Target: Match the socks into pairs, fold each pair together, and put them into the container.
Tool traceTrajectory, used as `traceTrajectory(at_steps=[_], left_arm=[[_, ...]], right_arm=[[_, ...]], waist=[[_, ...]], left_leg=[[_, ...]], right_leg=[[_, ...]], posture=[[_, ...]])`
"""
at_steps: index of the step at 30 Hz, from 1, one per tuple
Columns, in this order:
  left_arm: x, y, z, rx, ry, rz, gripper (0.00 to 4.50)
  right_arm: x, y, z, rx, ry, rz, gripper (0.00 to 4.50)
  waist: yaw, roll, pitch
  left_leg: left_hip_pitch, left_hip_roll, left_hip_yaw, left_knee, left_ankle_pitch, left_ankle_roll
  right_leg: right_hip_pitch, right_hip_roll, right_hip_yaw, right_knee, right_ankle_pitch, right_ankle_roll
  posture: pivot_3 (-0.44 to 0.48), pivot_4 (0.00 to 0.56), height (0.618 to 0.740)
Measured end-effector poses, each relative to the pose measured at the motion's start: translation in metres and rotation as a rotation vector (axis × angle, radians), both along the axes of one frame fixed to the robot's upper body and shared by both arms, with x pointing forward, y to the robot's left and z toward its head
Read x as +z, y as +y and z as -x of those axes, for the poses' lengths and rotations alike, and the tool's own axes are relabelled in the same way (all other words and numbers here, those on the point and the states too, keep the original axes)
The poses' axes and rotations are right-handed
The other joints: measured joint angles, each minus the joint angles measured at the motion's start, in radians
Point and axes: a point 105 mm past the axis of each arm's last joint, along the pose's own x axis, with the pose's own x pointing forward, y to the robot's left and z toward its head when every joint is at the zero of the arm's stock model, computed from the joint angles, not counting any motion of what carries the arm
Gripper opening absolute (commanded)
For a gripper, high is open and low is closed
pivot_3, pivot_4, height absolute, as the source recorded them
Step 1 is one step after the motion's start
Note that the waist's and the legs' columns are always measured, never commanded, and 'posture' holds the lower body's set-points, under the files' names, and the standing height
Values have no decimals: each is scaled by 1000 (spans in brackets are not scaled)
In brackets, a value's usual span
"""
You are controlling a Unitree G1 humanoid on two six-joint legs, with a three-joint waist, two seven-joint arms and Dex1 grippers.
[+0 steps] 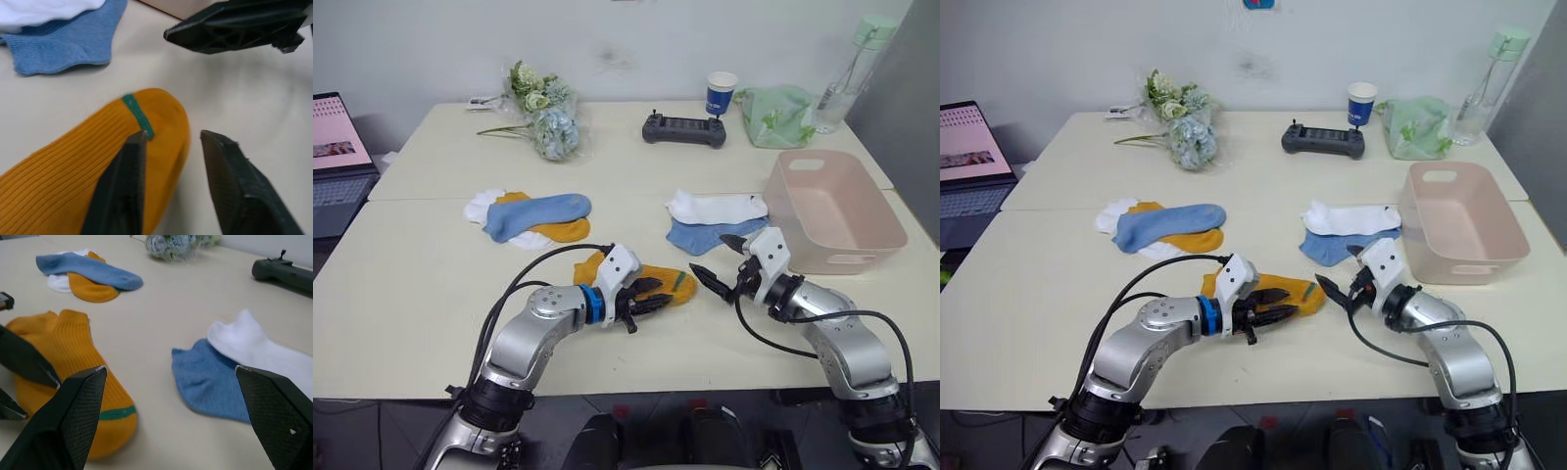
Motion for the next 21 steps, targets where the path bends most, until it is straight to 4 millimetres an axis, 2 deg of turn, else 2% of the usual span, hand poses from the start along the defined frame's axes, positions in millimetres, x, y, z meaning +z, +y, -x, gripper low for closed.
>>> traceTrajectory(at_steps=[3,6,9,11,17,20,21], left_arm=[[5,21,0,4,23,-14,3517],[18,57,-19,115,-27,-27,4487],[28,94,-43,251,-125,-69,4487],[23,113,-52,301,-171,-119,4487],[-8,135,-63,357,-148,-202,4487],[-12,132,-67,347,-158,-216,3856],[-12,131,-67,340,-159,-216,3537]], right_arm=[[-2,-2,1,13,18,8,4500],[-10,-6,4,34,90,26,4500],[-20,-6,6,17,172,25,4500],[-28,-1,9,10,242,0,4500],[-40,15,18,36,307,23,4500],[-42,19,20,47,327,29,3885],[-42,19,19,47,331,30,3549]], waist=[[-5,0,0],[-1,0,0],[1,0,0],[2,0,0],[5,0,0],[5,0,0],[5,0,0]], left_leg=[[1,0,0,0,0,0],[1,0,0,0,0,0],[1,0,0,0,0,0],[0,0,0,0,0,0],[0,-1,-1,0,0,0],[0,-1,-1,0,0,0],[0,-1,-1,0,0,0]], right_leg=[[0,1,1,0,0,0],[0,1,0,0,0,0],[0,1,1,-1,0,0],[0,0,1,-1,0,0],[0,0,0,-1,0,0],[0,-1,0,-1,0,0],[0,-1,0,-1,0,0]], posture=[[0,150,740],[0,150,740],[0,150,740],[0,150,740],[0,150,740],[0,150,740],[0,150,740]])
